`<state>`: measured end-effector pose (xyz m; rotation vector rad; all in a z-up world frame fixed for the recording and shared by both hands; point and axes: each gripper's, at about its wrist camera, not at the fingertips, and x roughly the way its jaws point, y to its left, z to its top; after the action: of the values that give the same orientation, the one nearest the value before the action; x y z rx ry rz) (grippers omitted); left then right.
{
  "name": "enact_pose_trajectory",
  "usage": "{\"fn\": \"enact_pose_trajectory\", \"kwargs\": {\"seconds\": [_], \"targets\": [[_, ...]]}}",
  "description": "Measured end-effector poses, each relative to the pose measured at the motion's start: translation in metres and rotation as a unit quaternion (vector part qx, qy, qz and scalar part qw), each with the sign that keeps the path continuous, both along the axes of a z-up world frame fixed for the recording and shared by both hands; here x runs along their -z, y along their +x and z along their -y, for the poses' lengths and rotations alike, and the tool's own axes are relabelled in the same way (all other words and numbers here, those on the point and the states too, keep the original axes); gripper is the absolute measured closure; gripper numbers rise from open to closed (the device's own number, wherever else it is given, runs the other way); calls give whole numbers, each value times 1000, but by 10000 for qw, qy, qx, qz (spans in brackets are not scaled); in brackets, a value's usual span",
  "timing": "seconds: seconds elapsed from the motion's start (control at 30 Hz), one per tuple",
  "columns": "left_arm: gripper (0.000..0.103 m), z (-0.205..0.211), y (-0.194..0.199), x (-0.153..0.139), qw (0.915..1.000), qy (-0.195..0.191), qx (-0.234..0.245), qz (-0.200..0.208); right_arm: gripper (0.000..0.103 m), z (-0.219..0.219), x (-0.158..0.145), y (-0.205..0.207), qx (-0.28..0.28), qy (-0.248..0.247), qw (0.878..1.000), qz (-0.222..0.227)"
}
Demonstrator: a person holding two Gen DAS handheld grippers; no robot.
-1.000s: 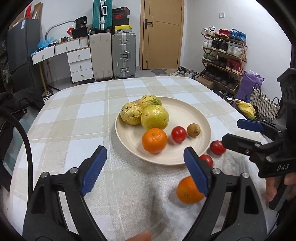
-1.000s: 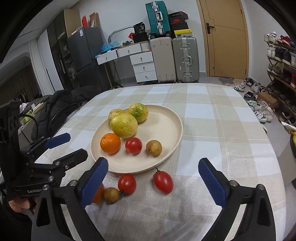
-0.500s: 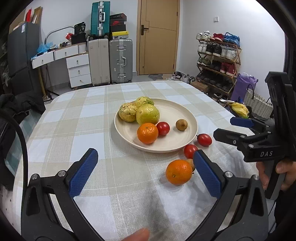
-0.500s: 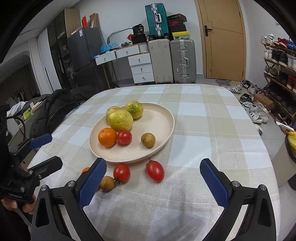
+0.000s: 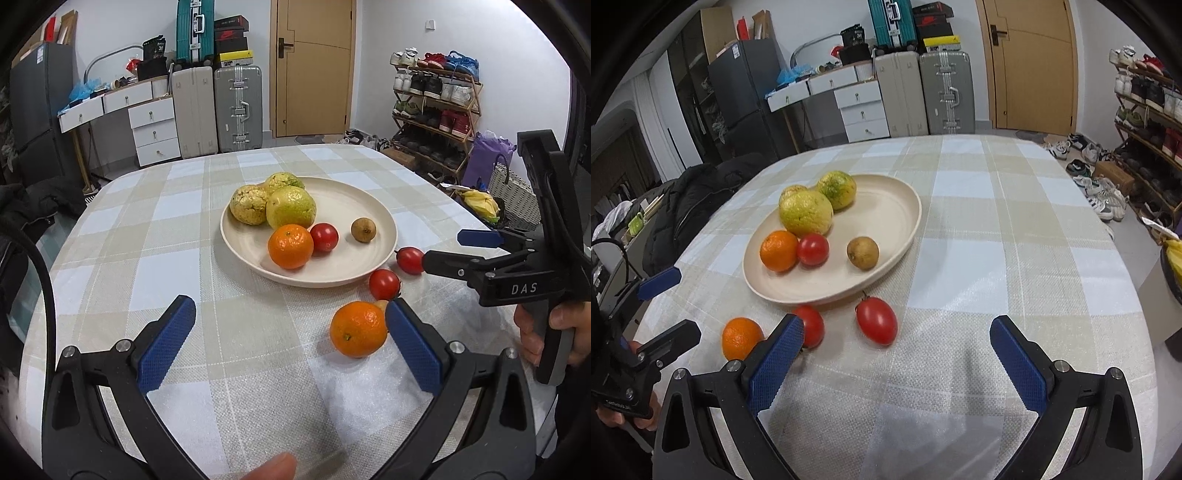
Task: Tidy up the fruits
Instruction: 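Withdraw both tools from the plate toward the remaining fruits, then grasp another orange with left tool while right tool grasps a red tomato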
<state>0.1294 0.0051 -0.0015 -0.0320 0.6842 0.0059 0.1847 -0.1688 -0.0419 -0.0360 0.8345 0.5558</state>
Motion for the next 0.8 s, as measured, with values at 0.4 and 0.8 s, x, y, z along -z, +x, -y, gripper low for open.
{"fn": "enact_pose_trajectory", "kwargs": {"seconds": [0.4,0.8], "targets": [[0,-2,5,5,10000,-12,-18,-74,32,-10,10,0,-354,-82,9991,-225],[0,1,8,11,9999,3,17,-145,54,-16,16,5,-450,-4,9983,-373]]}}
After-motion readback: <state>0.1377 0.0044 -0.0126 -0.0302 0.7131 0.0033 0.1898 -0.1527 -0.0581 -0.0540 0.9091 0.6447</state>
